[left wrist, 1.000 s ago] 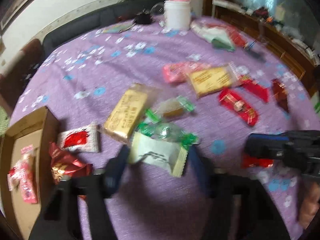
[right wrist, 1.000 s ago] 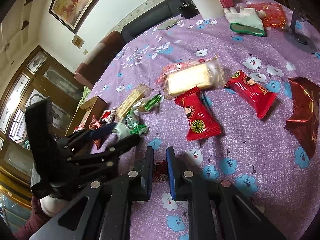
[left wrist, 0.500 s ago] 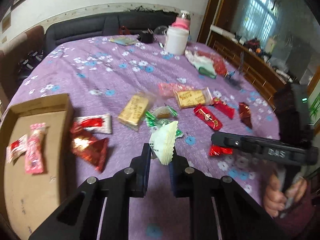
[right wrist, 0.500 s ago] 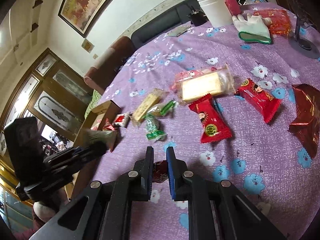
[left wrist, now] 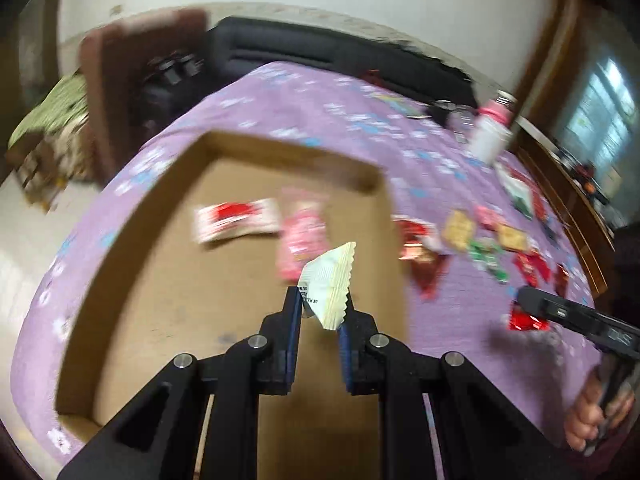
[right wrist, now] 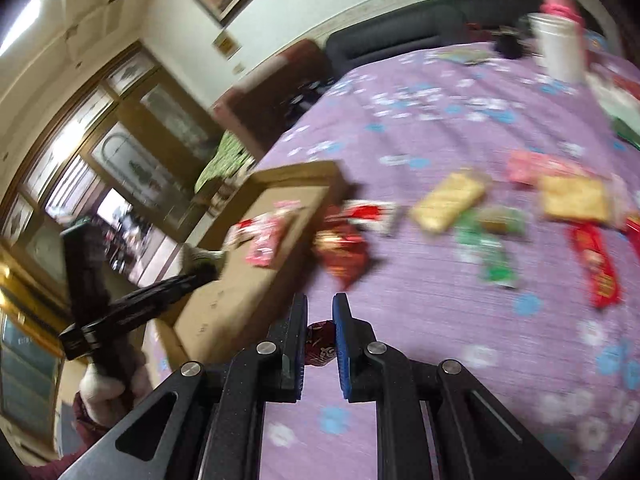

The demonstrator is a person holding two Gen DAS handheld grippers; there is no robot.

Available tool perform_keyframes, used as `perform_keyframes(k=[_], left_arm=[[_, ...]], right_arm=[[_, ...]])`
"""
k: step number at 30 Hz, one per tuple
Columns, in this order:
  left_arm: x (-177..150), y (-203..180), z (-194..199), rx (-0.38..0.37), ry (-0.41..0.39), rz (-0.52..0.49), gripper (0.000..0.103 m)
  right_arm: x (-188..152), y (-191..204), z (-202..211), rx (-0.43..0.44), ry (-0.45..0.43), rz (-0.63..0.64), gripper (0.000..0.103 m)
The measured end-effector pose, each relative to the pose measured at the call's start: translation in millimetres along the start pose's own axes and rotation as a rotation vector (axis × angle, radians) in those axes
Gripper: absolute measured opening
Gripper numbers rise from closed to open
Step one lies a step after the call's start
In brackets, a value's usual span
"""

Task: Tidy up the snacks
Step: 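Release the green candy into the box while the right gripper drops a red candy, then grasp the clear green-twist candy with the left gripper while the right gripper grasps a red packet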

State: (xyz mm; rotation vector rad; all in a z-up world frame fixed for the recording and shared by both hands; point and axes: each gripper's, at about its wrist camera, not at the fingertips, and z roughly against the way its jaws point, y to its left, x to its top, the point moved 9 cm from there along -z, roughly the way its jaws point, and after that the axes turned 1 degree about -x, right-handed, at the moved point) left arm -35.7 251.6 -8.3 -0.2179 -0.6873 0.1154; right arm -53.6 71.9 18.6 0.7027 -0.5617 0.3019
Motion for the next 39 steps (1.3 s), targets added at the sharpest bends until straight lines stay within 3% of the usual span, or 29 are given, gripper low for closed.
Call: perform_keyframes(k=[8, 10, 11, 12, 15, 18, 20, 24, 28, 35, 39], left_arm=[[1, 57, -14, 0.025, 0.040, 0.111, 0.020], [3, 60, -14, 0.015, 0.037, 0.120, 0.038], [4, 62, -12, 0.013, 0.026, 0.127, 0.056], [7, 65, -8, 0.015, 0.005, 0.130, 0.069], [12, 69, 1, -0.007, -0.038, 0.145, 0.080], [15, 74, 9, -0.019, -0.056, 0.161, 0.081], [15, 75, 12, -0.023, -0.062, 0.168, 0.081], [11, 69, 24, -0.040, -0.081, 0.187, 0.084], [5, 47, 38, -0.081, -0.105, 0.167, 0.088], [2, -19, 74, -0.156, -0.191, 0.068, 0.100], [-3, -60, 73, -0.192, -0.168, 0.004, 0.100]], right_arm=[[9, 80, -83, 0.020, 0.108, 0.140, 0.015], [9, 87, -101, 0.005, 0.129, 0.158, 0.015], [8, 89, -111, -0.006, 0.138, 0.167, 0.015], [9, 91, -122, -0.020, 0.141, 0.177, 0.015], [10, 93, -137, -0.021, 0.148, 0.173, 0.015], [11, 93, -139, -0.033, 0.133, 0.169, 0.026], [14, 91, -133, -0.036, 0.112, 0.167, 0.041], [20, 85, -112, -0.050, 0.062, 0.154, 0.049], [19, 72, -76, -0.088, -0.007, 0.166, 0.065], [12, 0, 9, -0.228, -0.120, 0.123, 0.067], [8, -74, 69, -0.349, -0.179, 0.023, 0.068]])
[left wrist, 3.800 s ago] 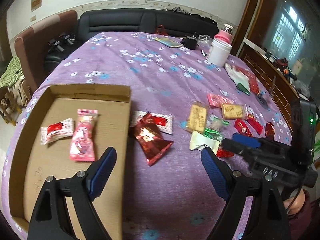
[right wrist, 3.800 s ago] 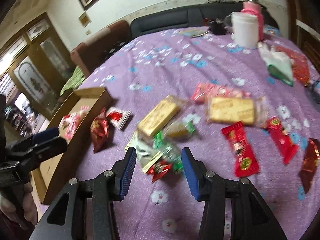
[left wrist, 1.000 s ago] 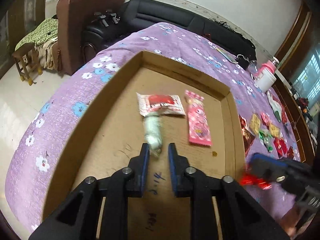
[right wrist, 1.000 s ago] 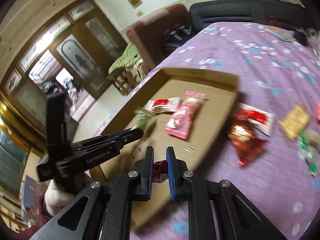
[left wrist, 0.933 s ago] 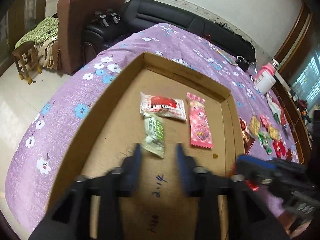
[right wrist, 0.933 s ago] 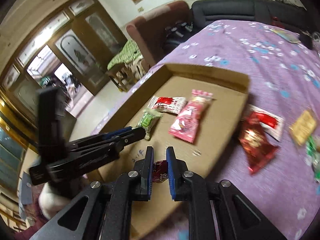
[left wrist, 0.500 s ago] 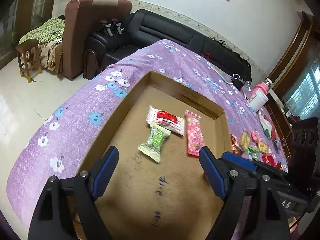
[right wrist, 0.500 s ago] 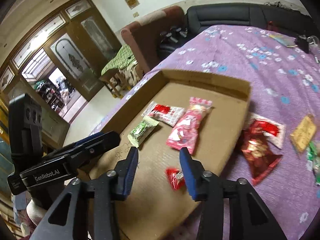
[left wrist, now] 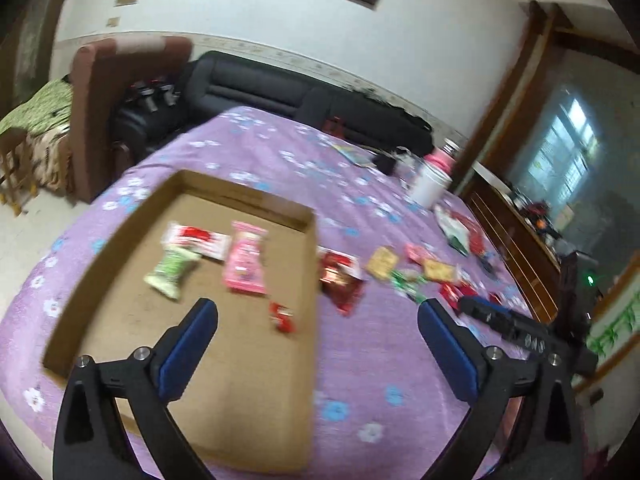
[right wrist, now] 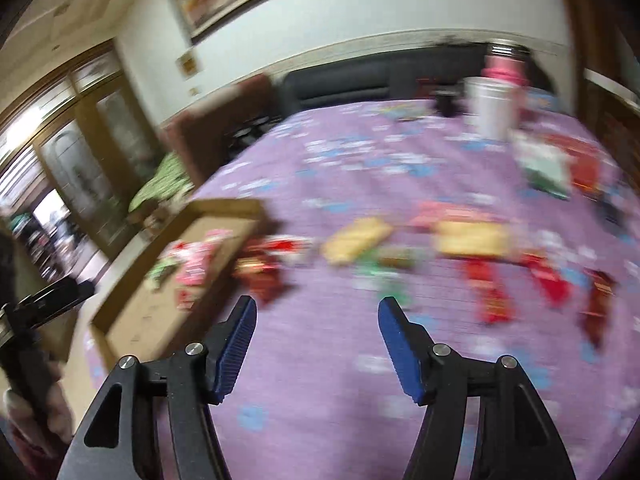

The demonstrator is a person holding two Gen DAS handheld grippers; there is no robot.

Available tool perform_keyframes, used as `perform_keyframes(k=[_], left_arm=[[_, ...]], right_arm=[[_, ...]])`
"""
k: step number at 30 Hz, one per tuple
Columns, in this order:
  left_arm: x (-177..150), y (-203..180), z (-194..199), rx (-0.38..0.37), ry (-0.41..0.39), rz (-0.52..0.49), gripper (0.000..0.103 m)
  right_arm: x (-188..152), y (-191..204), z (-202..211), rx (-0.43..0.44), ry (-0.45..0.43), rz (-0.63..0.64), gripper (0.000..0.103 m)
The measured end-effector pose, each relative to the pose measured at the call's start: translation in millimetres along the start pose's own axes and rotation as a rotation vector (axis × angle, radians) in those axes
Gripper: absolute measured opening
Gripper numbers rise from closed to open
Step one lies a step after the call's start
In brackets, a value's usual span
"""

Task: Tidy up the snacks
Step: 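Grasp the clear green-twist candy with the left gripper while the right gripper grasps a red packet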

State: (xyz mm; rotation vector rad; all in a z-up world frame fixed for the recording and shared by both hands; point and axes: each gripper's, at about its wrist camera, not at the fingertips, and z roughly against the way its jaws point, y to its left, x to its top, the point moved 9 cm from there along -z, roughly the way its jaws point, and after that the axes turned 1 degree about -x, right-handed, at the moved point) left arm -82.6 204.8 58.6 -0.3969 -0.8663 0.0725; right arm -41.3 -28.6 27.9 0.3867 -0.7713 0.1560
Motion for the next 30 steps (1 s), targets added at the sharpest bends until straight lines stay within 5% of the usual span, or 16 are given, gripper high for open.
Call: perform_keyframes(k=[7, 13, 20, 21, 24, 30], left_arm=[[-21, -56, -33, -0.050, 0.073, -0.081, 0.100], [-43, -83, -63, -0.053, 0.178, -0.122, 0.100], [-44, -104, -82, -0.044, 0.204, -0.163, 0.100], [-42, -108, -86, -0.041, 0.204, -0.173, 0.100], [-35, -116, -107, -0.034, 0.214, -0.176, 0.100], [-24, -128, -155, -0.049, 0.265, -0.126, 0.100]], right_arm=[[-3, -94, 16, -0.093, 0.016, -0.132, 0.068], [-3, -96, -22, -0.104, 0.086, -0.107, 0.068], [2, -91, -59, -0.160, 0.110, -0.015, 0.067], [2, -91, -63, -0.174, 0.109, 0.005, 0.064], [-2, -96, -71, -0.176, 0.129, 0.006, 0.027], [-3, -103, -64, -0.122, 0.122, -0.075, 0.020]])
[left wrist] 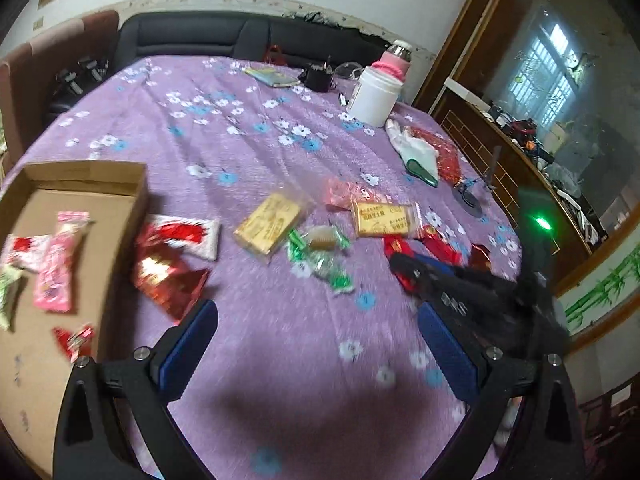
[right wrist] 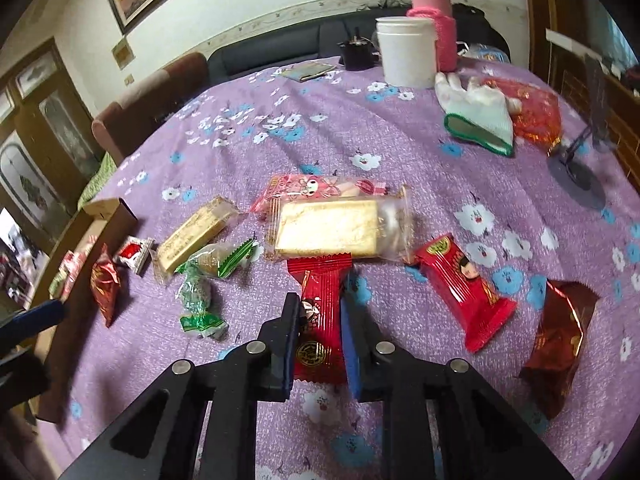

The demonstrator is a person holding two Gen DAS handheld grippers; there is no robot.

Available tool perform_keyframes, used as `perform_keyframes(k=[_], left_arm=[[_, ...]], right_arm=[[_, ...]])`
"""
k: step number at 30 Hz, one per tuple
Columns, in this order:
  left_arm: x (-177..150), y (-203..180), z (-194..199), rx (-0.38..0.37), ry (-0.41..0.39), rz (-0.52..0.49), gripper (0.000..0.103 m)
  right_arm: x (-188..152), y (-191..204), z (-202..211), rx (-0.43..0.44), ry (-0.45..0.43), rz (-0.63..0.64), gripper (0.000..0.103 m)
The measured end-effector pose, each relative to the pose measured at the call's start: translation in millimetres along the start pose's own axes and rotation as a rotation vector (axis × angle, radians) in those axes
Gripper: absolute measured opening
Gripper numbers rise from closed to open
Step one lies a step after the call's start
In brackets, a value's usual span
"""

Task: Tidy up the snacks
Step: 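Grasp the clear green-twist candy with the left gripper while the right gripper grasps a red packet, then drop both candies into the cardboard box with the left and right grippers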

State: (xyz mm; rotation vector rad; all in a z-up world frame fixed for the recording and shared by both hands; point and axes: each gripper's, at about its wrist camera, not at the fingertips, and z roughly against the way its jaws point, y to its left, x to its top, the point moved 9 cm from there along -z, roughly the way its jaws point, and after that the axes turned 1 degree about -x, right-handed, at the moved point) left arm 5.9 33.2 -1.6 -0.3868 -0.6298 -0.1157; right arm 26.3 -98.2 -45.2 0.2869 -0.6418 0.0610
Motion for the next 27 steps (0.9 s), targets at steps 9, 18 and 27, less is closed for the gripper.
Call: perform_keyframes(k=[9, 18, 27], left_arm=[[17, -8, -73, 0.093, 0.077, -0.043, 0.075], [8, -13, -86, 0.166, 0.073, -0.150, 0.022], [4, 3, -18, 0.051, -0.013, -0.055, 0.022]], right_arm=[[1, -9, 14, 0.071, -0.010, -0.095, 0.020], [4, -11, 18, 0.073, -0.026, -0.110, 0.021], [4, -6, 22, 0.116, -0.056, -0.109, 0.021]])
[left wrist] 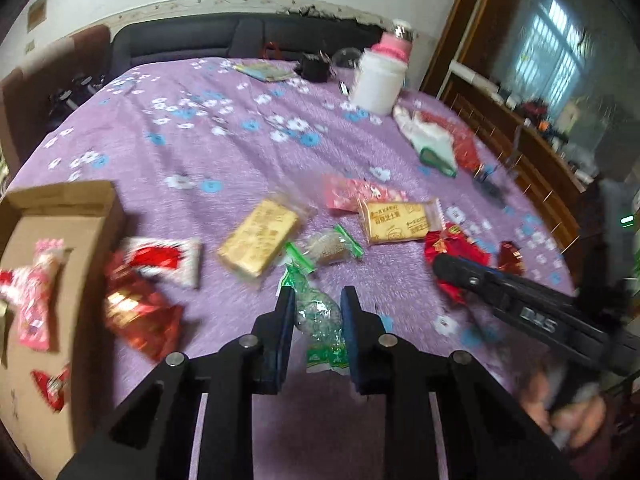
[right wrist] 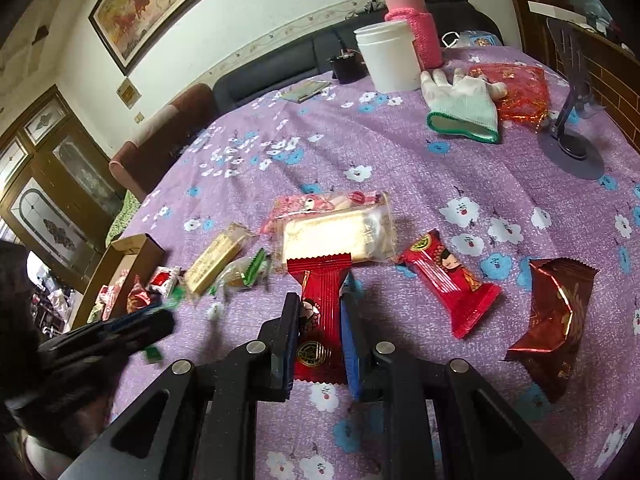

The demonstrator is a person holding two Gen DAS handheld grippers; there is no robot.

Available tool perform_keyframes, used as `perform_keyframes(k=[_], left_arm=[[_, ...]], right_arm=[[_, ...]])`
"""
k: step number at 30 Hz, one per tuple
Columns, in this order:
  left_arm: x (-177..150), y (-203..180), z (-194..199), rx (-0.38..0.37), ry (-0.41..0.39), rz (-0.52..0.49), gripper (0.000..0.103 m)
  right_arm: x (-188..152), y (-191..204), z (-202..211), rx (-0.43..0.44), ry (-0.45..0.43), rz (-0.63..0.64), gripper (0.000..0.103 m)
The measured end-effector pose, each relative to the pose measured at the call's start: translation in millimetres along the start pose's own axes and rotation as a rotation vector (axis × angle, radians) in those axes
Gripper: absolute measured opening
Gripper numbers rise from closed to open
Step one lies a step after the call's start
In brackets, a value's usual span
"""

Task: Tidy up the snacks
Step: 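Drop both candies into the cardboard box with the left and right grippers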

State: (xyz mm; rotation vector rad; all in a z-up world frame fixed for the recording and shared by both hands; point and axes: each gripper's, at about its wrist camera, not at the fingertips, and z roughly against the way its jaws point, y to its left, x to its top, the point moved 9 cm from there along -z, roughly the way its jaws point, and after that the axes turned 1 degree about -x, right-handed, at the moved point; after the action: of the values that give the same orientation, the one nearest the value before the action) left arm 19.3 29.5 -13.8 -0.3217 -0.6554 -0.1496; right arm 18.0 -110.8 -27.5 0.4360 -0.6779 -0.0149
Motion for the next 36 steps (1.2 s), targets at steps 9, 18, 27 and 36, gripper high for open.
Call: perform_keyframes(k=[9, 18, 27, 36], left_arm=[[-11, 103, 97, 0.103, -0.111, 0.112, 0.023], [-37, 230, 122, 0.248, -0.080, 0.296, 0.023], [-57, 269, 111, 0.225, -0.025, 0.381, 0.023], [-57, 271, 139, 0.194, -0.106, 0.407, 0.071]], right_arm=[[-10, 33, -1, 0.008, 0.011, 0.076, 0.021], [-34, 182, -13, 0.182, 0.106, 0.251, 0.022], [-77, 300, -63, 0.251, 0.240, 0.427, 0.022], [-99, 325, -103, 0.236, 0.281, 0.462, 0.023]])
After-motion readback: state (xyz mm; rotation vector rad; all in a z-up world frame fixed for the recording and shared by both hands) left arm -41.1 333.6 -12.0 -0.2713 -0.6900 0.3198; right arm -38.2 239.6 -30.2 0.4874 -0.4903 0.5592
